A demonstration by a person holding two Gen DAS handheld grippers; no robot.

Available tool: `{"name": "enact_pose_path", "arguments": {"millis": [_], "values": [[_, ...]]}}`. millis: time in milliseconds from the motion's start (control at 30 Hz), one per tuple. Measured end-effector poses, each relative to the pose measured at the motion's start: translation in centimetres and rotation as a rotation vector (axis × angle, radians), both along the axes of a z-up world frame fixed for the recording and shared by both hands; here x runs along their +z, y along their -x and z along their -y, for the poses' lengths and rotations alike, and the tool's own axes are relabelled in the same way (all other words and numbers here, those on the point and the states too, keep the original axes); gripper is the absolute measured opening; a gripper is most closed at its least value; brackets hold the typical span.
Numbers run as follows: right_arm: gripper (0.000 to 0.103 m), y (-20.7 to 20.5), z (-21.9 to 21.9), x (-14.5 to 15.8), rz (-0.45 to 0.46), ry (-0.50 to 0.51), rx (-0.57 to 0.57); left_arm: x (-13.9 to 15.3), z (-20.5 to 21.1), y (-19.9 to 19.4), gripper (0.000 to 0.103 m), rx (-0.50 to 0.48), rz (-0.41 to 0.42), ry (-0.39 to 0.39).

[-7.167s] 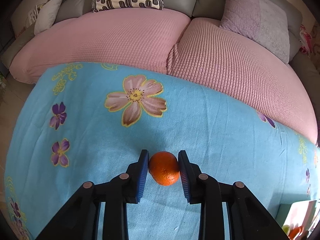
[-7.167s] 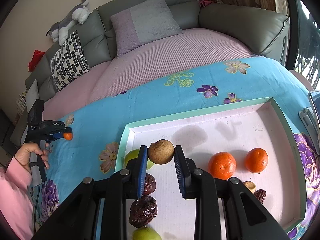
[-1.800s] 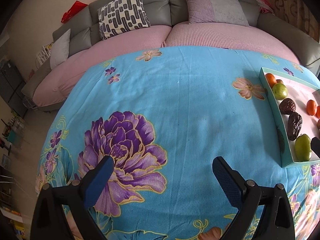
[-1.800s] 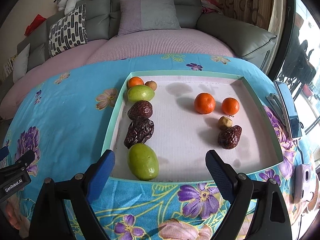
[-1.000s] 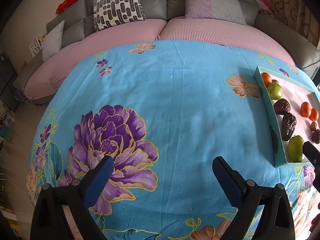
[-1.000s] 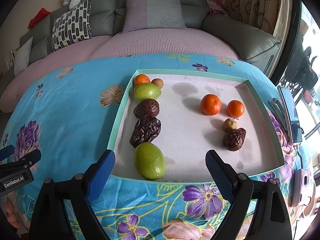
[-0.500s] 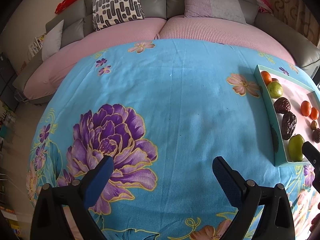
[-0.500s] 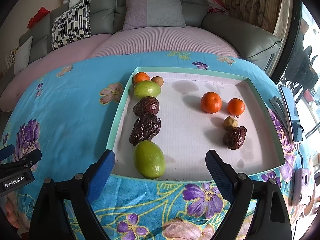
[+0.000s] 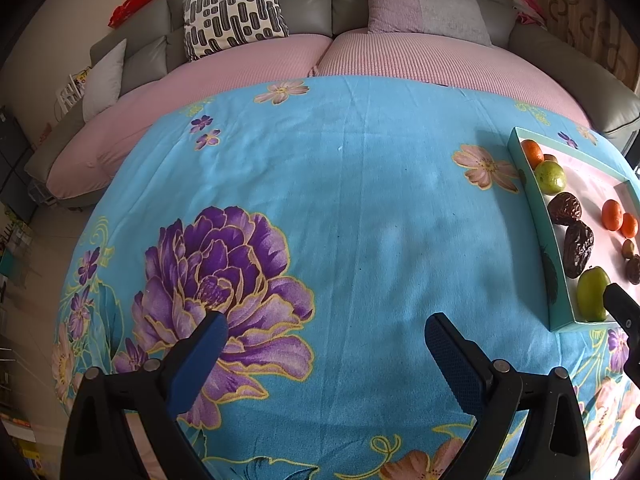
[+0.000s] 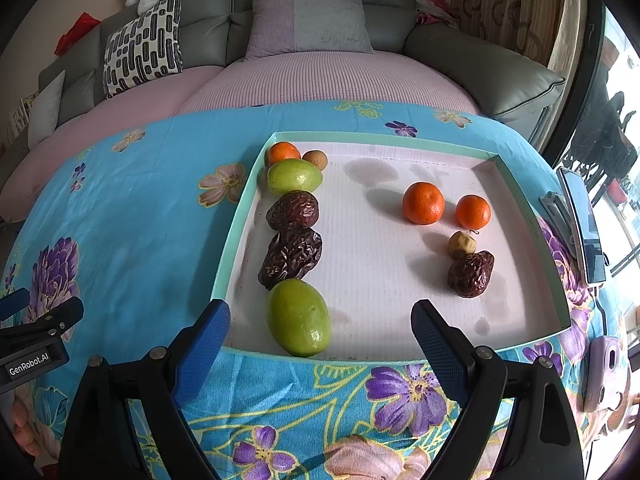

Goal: Organize fruits

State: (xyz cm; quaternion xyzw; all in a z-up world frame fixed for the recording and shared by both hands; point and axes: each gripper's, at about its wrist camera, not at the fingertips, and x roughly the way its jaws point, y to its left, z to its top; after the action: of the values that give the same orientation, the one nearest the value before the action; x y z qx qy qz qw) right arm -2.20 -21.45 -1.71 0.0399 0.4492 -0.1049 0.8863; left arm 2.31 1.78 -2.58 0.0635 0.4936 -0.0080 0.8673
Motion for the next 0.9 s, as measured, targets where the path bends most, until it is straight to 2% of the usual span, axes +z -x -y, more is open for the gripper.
{"name": "enact_pose_path", "arguments": {"millis": [900], "values": [[0.092, -0.10, -0.09, -0.19, -0.012, 0.001, 0.006, -0.20, 0.03, 0.03, 0.100, -0.003, -0.002, -0.002]]}}
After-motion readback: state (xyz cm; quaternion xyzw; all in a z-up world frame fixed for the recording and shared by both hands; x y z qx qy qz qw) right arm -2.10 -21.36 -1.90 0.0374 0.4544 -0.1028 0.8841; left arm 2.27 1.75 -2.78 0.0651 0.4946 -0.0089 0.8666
